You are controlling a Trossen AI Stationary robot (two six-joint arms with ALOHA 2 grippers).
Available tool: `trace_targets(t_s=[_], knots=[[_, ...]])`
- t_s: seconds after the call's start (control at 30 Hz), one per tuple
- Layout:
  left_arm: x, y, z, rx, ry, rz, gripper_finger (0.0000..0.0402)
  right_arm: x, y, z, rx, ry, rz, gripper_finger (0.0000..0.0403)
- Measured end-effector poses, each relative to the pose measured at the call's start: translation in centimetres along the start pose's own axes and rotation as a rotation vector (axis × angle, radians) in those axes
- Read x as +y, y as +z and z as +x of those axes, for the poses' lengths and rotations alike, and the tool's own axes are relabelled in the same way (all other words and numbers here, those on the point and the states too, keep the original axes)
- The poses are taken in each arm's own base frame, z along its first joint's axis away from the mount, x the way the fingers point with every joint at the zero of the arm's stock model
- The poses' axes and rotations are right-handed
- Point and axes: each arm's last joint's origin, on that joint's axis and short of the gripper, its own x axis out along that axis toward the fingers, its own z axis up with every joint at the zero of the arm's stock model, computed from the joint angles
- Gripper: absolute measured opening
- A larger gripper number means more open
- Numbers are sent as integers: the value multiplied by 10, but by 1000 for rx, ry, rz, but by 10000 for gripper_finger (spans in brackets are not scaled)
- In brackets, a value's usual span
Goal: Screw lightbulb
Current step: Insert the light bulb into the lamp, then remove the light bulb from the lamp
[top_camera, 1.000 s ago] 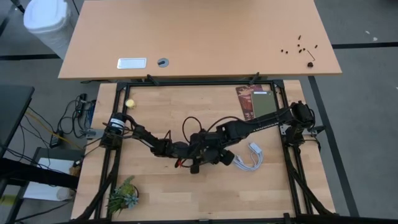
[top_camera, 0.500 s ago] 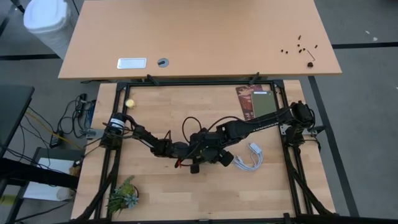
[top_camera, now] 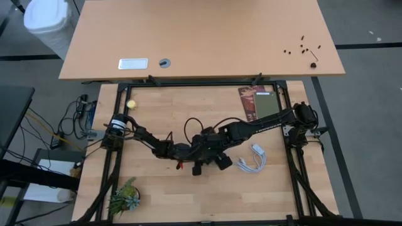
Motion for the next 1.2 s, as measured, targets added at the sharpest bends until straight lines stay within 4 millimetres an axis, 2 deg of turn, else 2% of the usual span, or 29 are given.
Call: trace_targets(t_s=[0.3,0.47,0.63,0.9,1.07,1.2], knots=[[0,0,0,-1,0,-24,184,0,-2,0,19,-14,309,280],[0,0,0,-2,30,-30,184,0,-3,0,33,-19,422,279],[1,0,0,-1,44,-29,184,0,-3,0,33,-16,389,289],[0,1,0,-8,41,-51,192,0,-2,-1,27,-5,314,344],[-1,2,0,-19,40,-63,230,0,5,-18,54,-8,326,374],[-1,3,0,-34,38,-55,257,6,5,-33,136,-45,351,378]])
